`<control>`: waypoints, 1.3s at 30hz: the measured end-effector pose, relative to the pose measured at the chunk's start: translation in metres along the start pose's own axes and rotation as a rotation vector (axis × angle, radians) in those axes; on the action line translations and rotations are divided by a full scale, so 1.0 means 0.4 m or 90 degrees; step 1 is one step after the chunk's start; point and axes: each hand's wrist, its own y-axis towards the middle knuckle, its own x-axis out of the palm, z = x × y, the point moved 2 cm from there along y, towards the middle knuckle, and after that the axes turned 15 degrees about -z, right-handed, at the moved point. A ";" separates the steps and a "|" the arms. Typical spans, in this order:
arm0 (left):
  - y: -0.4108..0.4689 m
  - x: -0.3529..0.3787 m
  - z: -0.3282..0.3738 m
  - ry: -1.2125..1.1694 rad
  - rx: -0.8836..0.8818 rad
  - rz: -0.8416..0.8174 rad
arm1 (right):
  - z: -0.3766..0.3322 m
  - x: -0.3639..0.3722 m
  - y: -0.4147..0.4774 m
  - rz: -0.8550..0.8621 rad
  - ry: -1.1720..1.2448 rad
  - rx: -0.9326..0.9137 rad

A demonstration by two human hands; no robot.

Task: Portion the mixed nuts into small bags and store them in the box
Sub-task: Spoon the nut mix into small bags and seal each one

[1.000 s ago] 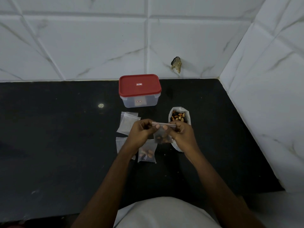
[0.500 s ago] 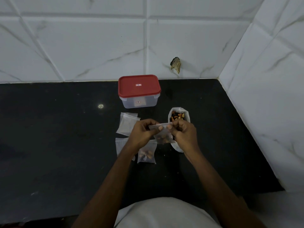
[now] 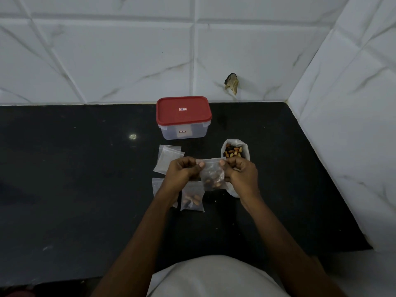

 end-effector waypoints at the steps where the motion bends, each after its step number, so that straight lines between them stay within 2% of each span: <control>1: -0.001 0.000 -0.002 -0.007 -0.012 0.008 | 0.002 0.003 0.000 -0.001 0.001 0.009; 5: 0.000 -0.005 -0.015 -0.006 -0.061 0.036 | 0.034 0.015 0.006 0.002 0.018 0.056; 11: -0.002 -0.035 -0.055 0.016 -0.176 -0.018 | 0.073 0.019 -0.004 -0.019 0.020 0.151; 13: 0.001 -0.027 -0.065 0.072 -0.184 -0.021 | 0.096 0.012 0.001 -0.022 -0.032 0.176; 16: 0.008 -0.002 -0.070 0.193 -0.193 0.018 | 0.105 -0.003 0.007 -0.011 -0.193 0.171; 19: 0.020 0.002 -0.074 0.282 -0.191 0.035 | 0.095 -0.010 0.002 0.002 -0.320 0.141; 26: 0.032 -0.014 -0.083 0.417 -0.195 0.036 | 0.083 -0.012 -0.002 0.010 -0.488 0.123; 32: 0.033 -0.053 -0.060 0.529 -0.143 0.081 | 0.065 -0.027 0.012 0.040 -0.457 0.073; 36: 0.039 -0.065 -0.069 0.698 -0.110 0.034 | 0.054 -0.059 0.021 0.093 -0.446 0.063; 39: 0.025 -0.078 -0.061 0.697 -0.046 0.111 | 0.060 -0.109 0.037 0.141 -0.454 0.081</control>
